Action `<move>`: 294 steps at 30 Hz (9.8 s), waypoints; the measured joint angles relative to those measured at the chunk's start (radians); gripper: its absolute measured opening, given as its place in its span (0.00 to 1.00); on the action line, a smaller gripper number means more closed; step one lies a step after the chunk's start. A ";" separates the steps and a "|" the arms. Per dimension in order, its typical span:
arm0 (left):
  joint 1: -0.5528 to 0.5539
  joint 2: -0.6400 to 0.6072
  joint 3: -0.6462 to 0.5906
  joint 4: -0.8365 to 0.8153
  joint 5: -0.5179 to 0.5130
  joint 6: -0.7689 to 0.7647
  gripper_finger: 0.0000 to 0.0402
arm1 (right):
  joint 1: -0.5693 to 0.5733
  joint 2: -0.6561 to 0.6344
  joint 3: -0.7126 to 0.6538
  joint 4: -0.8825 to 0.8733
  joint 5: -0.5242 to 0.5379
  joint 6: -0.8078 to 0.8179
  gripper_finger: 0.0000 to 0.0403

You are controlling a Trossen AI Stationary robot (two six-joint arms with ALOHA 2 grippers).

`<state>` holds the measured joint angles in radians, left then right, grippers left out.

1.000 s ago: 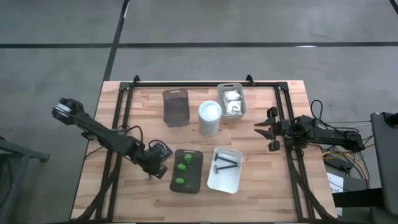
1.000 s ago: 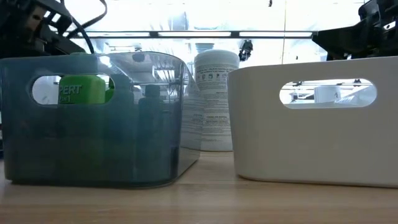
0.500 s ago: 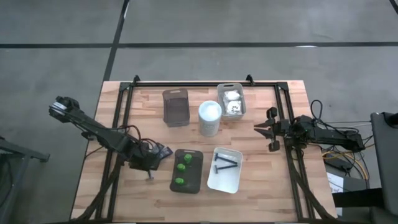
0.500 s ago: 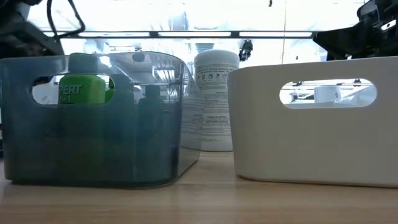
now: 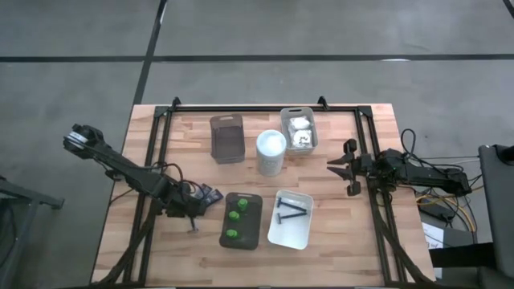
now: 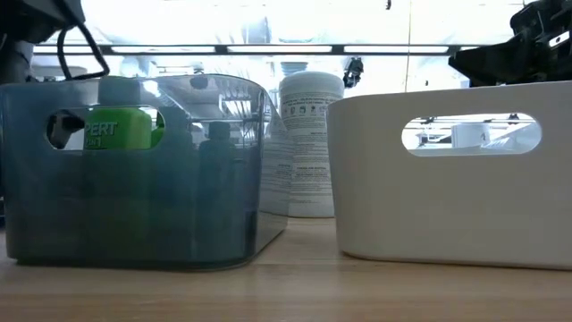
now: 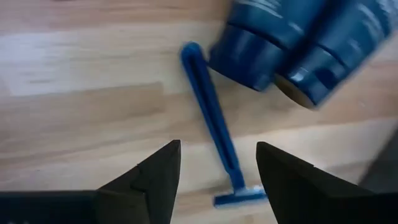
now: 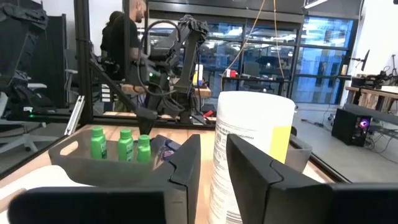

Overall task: Pick & Place Travel size toiletries
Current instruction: Put the blue razor into the white bin, then put the blue shave cream into the top black bin

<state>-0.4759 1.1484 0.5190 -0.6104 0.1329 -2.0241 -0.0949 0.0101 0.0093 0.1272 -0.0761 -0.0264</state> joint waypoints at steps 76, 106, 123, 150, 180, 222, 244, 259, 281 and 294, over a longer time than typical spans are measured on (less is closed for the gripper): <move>0.190 -0.027 0.386 0.277 -0.477 0.708 0.09 | 0.000 0.000 0.000 -0.027 0.000 -0.007 0.34; 0.326 0.572 0.967 0.386 -0.361 1.589 0.09 | 0.000 0.000 0.000 -0.027 0.000 -0.007 0.14; 0.325 0.818 1.097 0.376 -0.171 1.427 0.09 | 0.000 -0.001 0.000 -0.027 -0.001 -0.007 0.23; 0.346 0.869 1.095 0.371 -0.141 1.369 0.19 | 0.000 0.000 0.000 -0.027 -0.001 -0.007 0.37; 0.349 0.558 1.094 0.108 -0.387 1.616 0.22 | 0.000 0.000 0.000 -0.043 -0.001 -0.007 0.43; 0.349 -0.495 0.168 -0.059 -0.307 1.443 0.22 | 0.000 0.005 0.000 -0.045 -0.001 -0.007 0.13; 0.500 -0.357 -0.114 -0.026 0.094 0.903 0.22 | 0.000 0.005 0.000 -0.045 -0.001 -0.007 0.24; 0.587 -0.249 -0.193 0.134 0.041 0.834 0.26 | 0.000 0.006 0.000 -0.045 -0.001 -0.007 0.32; 0.592 -0.043 -0.178 0.221 0.006 0.882 0.41 | 0.000 0.006 0.000 -0.045 -0.001 -0.007 0.42; 0.592 0.044 -0.168 0.247 0.010 0.917 0.18 | 0.000 0.006 0.000 -0.045 -0.001 -0.007 0.47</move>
<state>0.1162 1.1922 0.3506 -0.3636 0.1426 -1.1066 -0.0948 0.0158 0.0097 0.0826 -0.0769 -0.0338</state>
